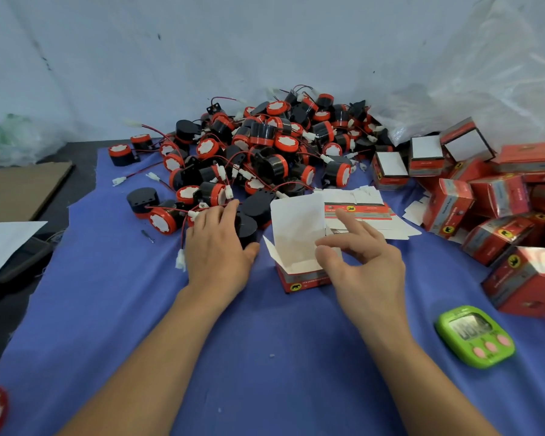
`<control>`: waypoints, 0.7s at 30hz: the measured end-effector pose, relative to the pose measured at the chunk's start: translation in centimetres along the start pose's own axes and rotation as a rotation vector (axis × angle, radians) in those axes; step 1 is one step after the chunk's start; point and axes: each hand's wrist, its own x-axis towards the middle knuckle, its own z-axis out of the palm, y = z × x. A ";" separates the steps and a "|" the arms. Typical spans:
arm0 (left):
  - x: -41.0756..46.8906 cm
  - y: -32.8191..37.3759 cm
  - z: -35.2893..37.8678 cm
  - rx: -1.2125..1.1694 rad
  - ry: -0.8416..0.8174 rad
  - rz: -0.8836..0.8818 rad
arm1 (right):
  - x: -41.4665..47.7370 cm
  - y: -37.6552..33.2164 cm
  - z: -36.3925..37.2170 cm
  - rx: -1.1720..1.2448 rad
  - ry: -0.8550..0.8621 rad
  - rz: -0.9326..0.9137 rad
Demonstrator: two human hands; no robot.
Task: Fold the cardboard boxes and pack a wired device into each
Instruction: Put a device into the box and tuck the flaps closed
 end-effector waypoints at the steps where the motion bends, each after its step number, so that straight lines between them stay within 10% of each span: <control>1: 0.1 0.0 0.0 -0.026 0.015 -0.004 | 0.0 0.0 0.0 0.029 0.010 0.011; 7: -0.3 2.2 -2.0 -0.748 0.291 -0.116 | 0.7 0.4 -0.1 0.171 0.073 0.086; 12: -0.1 6.0 -6.0 -1.410 0.016 -0.123 | 0.8 0.6 -0.1 0.234 0.088 0.088; 21: -2.6 9.1 -5.7 -1.229 -0.278 0.126 | 0.5 0.0 -0.3 0.059 0.068 -0.175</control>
